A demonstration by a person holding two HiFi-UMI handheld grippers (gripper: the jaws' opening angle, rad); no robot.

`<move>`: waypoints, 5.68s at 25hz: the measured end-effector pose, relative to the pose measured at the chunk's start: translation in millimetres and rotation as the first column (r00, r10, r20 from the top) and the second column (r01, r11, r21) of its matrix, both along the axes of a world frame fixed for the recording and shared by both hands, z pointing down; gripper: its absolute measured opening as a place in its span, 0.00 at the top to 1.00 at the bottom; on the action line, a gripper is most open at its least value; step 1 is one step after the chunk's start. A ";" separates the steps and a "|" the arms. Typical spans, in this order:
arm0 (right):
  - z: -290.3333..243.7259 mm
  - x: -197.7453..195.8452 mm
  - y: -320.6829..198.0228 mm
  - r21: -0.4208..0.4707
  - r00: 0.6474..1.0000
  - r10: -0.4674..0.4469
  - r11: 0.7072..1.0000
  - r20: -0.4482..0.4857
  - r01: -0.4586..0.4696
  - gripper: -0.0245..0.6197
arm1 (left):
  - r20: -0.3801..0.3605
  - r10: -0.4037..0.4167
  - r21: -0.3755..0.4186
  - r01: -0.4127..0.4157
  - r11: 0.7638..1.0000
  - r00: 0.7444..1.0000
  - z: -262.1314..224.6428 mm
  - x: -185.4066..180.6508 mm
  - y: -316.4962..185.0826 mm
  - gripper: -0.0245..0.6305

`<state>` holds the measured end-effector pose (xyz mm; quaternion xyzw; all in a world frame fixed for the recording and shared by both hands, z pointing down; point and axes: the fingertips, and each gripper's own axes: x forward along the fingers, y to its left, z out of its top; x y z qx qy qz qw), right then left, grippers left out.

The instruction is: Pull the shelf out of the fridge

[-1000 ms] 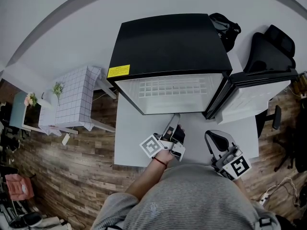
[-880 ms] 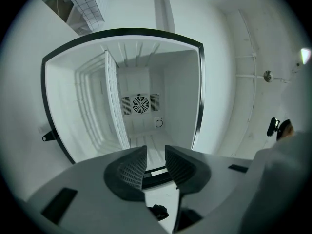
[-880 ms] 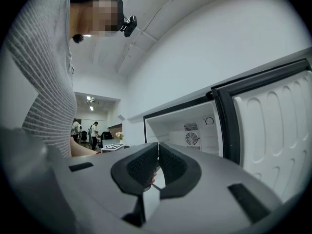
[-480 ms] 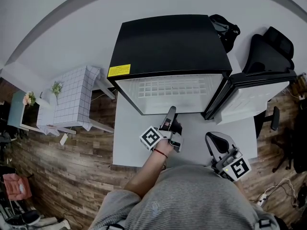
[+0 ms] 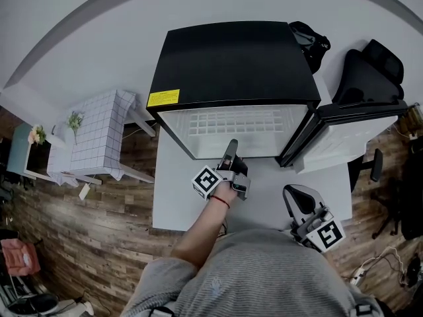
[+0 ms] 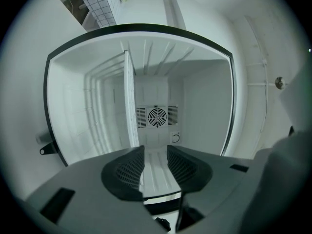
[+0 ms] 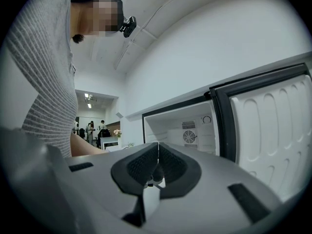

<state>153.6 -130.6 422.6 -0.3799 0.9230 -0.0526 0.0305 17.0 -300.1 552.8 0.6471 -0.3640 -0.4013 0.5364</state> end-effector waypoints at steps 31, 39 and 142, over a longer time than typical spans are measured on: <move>7.5 6.9 -11.6 -0.033 0.999 0.025 0.999 -0.024 -0.026 0.94 | -0.015 -0.066 -0.099 0.065 0.993 0.998 38.3 -9.5 -42.1 0.76; 9.8 8.7 -13.8 -0.039 0.999 0.029 0.999 -0.028 -0.030 0.94 | -0.012 -0.102 -0.100 0.100 0.990 0.995 39.6 -10.8 -71.7 0.76; 14.1 40.4 33.8 -0.038 0.995 0.084 0.996 -0.050 -0.086 0.94 | -0.028 -0.227 -0.172 0.219 0.961 0.974 52.3 -15.4 -78.1 0.91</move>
